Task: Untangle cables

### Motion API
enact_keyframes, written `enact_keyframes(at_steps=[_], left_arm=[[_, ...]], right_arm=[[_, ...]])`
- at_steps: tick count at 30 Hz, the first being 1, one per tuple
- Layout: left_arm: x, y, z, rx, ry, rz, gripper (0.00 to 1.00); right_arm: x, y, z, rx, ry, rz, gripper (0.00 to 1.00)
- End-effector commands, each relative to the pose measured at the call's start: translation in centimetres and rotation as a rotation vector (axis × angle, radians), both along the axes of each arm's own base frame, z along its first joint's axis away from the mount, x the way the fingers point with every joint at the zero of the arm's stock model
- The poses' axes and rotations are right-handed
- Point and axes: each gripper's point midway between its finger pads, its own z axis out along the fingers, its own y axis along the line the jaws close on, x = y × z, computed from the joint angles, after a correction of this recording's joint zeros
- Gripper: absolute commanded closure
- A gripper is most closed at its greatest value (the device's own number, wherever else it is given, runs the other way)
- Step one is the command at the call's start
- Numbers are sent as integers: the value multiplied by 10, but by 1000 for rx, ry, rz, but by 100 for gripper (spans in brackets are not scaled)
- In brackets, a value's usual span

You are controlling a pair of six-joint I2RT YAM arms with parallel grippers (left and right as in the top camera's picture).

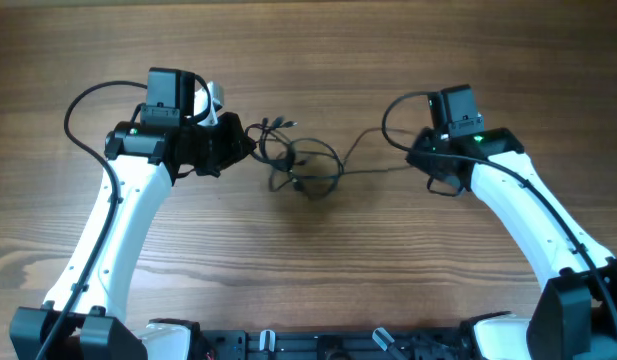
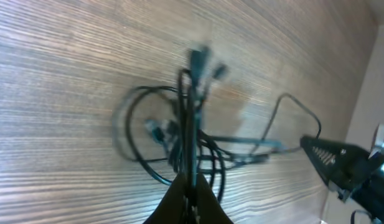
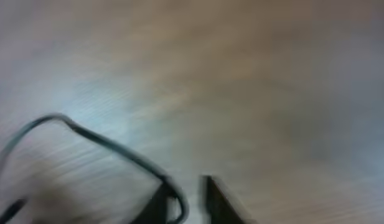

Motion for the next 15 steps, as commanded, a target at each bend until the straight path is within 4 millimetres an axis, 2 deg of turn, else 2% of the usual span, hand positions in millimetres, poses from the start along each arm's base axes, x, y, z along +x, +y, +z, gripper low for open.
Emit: enact_keyframes(at_steps=[1,2,3,5,8,11,15], left_arm=[[0,-10,16,-73,-22,-26,96],[0,-12,17,-80,-24,-31,96],[-2,-17,19,-105,-25,-49,96],[-6,-31,29,-177,-36,-101,96],[-7,-52,44,-259,-83,-180,96],[-9,-63,54,-314,-106,-228,96],[-14,-74,63,-367,-123,-277,96]], right_arm=[[-8,90,30,342,-135,589,41],[-13,106,42,426,-176,682,35],[-22,126,64,560,-241,803,34],[-27,137,77,632,-285,870,34],[-32,149,79,636,-293,910,34],[-42,164,78,632,-283,955,32],[-40,172,58,483,-243,913,35]])
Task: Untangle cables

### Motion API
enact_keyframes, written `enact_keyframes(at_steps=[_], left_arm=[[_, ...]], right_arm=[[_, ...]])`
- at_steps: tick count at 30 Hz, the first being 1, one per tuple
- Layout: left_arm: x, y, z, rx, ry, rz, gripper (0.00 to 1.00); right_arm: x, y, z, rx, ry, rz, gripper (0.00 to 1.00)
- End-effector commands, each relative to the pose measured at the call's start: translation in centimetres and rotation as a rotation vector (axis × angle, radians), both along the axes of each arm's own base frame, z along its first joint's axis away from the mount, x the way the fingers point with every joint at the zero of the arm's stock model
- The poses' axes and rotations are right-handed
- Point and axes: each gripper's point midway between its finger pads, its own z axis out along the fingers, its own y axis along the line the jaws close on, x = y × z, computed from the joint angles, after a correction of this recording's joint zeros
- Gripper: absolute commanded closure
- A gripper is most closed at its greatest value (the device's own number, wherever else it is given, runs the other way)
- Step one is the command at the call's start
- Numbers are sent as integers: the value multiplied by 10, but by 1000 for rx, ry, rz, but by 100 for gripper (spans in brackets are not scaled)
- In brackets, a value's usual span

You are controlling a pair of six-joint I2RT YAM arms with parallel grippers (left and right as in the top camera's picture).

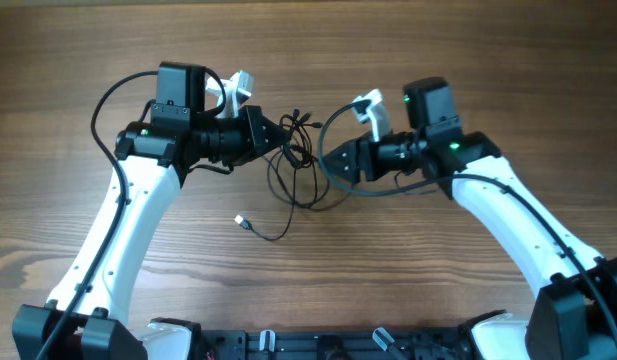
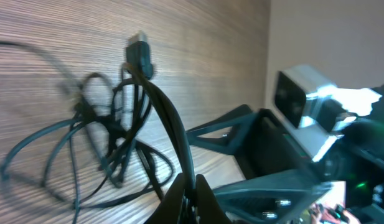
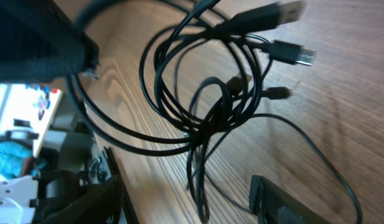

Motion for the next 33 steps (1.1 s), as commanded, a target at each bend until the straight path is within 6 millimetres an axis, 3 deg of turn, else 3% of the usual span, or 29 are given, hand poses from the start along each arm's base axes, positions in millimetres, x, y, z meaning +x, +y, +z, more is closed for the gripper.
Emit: enact_keyframes(at_steps=[1,4,6,9,10,11,13,16,18,19,20,22,24,30,33], left_arm=[[-8,-13,22,-88,-29,-69,96],[-11,-22,39,-173,-69,-132,96],[-11,-26,48,-210,-103,-162,96],[-11,-26,48,-208,-107,-160,96],[-8,-24,44,-187,-109,-145,96],[-3,-19,36,-137,-100,-105,96],[5,12,-6,107,-34,43,96],[-7,59,-47,397,92,180,96],[-23,80,-63,523,167,213,96],[-28,83,-66,542,191,211,89],[-31,84,-67,544,201,208,77],[-33,82,-68,535,212,201,51],[-32,81,-67,526,208,202,34],[-24,76,-63,498,173,203,20],[-18,71,-60,468,152,203,17]], right_arm=[[4,3,-18,-100,0,-52,37],[-2,11,-24,-119,4,-35,43],[-2,11,-29,-130,16,-36,58],[-1,8,-43,-164,49,-48,91],[5,-2,-55,-230,80,-126,96],[12,-17,-67,-308,120,-235,96],[22,-63,-89,-505,210,-545,96],[23,-82,-94,-569,232,-659,96],[29,-70,-89,-508,220,-635,96],[31,-56,-82,-444,205,-575,96],[33,-41,-75,-382,179,-504,96],[26,11,-36,-116,86,-217,96],[18,31,-12,17,43,-83,96],[-15,52,24,225,7,176,96],[-6,56,35,260,4,143,96]])
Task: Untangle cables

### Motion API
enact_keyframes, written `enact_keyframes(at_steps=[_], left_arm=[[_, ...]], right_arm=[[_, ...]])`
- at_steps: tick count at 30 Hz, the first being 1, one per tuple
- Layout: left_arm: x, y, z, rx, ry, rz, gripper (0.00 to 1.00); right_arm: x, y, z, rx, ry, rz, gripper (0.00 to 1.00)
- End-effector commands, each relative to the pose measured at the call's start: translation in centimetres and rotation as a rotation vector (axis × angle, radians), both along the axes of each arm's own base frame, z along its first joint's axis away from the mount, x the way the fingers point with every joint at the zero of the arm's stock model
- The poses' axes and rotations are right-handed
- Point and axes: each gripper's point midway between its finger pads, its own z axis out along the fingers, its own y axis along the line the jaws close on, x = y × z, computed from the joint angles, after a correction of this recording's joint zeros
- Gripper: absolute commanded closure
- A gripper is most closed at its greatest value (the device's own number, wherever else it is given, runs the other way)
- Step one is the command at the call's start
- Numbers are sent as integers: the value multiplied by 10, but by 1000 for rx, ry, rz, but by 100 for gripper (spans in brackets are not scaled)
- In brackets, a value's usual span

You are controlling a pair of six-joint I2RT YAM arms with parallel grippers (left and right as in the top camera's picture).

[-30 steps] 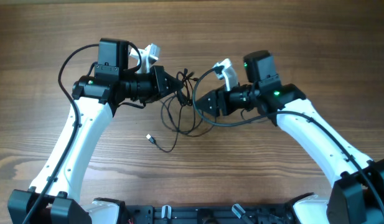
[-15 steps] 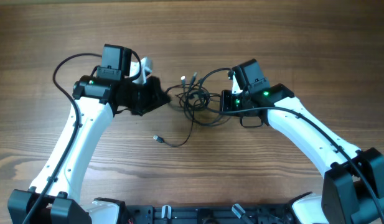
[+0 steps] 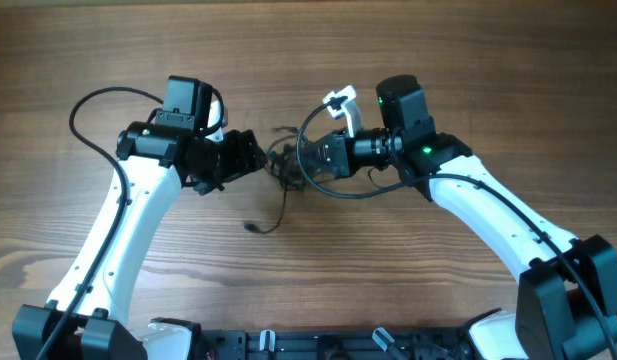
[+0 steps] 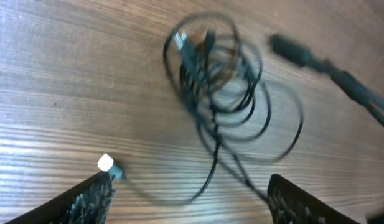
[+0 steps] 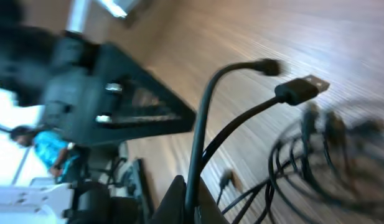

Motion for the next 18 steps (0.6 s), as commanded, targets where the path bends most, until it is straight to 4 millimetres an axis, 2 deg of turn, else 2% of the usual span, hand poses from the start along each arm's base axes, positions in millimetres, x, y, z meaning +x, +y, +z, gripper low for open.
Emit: enact_keyframes(at_steps=[1,3,5,6,8,9,10,11,12,13,18], left_arm=[[3,-4,7,-28,-24,3,16],[3,-5,7,-32,-15,17,17],[2,-5,2,-42,17,63,17],[2,-5,-1,-47,34,86,17],[-2,-5,-11,-47,76,110,17],[-4,-6,-16,-44,94,109,17],[-5,-9,-22,-40,112,104,17],[-8,-12,-29,-40,135,107,17],[-9,-18,-34,-53,147,90,17],[-10,-26,-38,-72,156,70,16],[-2,-65,-59,-90,130,-37,18]], right_arm=[[3,5,11,55,43,-5,96],[26,-3,-3,-15,115,-183,96],[49,-32,-40,-167,301,-503,96],[51,-46,-55,-228,363,-602,96],[39,-88,-94,-439,479,-812,95],[34,-101,-102,-505,488,-851,89],[28,-115,-110,-579,491,-894,73],[21,-129,-117,-655,494,-931,52],[19,-134,-119,-679,491,-942,32],[19,-135,-119,-694,469,-924,20],[19,-135,-119,-737,386,-832,18]])
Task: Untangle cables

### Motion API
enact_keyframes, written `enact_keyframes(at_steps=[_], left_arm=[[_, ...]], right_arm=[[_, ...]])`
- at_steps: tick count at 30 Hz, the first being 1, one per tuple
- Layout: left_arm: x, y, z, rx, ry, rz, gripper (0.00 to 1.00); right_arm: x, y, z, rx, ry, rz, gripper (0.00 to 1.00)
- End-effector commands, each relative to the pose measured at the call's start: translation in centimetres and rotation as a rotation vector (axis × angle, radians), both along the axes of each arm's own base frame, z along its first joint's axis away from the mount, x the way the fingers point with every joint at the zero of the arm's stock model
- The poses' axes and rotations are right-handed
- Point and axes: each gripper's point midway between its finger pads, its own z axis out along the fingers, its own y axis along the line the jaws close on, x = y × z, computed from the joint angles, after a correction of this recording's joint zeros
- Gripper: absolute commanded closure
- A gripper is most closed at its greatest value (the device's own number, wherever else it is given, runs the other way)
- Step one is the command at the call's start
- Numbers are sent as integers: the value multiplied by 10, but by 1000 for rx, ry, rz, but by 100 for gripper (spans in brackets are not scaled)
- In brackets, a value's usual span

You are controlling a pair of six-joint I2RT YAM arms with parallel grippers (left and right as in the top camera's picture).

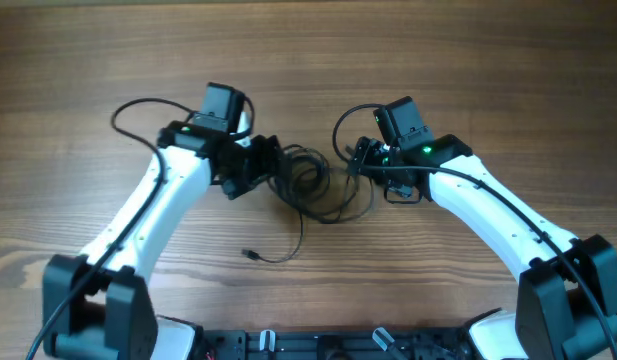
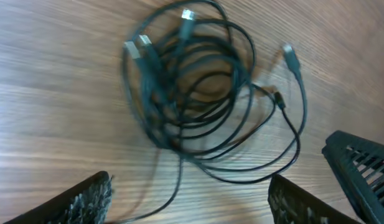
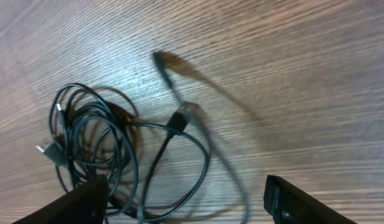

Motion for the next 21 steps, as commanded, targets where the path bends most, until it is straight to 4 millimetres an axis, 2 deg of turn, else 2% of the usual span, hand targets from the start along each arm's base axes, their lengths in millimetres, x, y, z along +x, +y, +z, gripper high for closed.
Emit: enact_keyframes(at_steps=[1,3,5,7,12,16,21], left_arm=[[3,-25,-19,-4,-5,-61,18],[11,-32,-28,27,-48,-98,23],[16,-53,-35,35,-150,-276,24],[14,-61,-41,84,-203,-392,24],[2,-76,-48,177,-281,-615,37],[3,-68,-60,298,-287,-623,37],[-6,-67,-84,309,-213,-641,37]], right_arm=[[1,-9,-4,-64,-13,29,18],[-3,-12,-6,-73,10,7,18],[-11,-30,-12,-108,74,-123,17],[-14,-45,-14,-128,105,-169,16],[-11,-73,-15,-88,157,-250,10],[-11,-77,-15,-61,172,-246,9],[-11,-77,-15,-65,169,-229,8]])
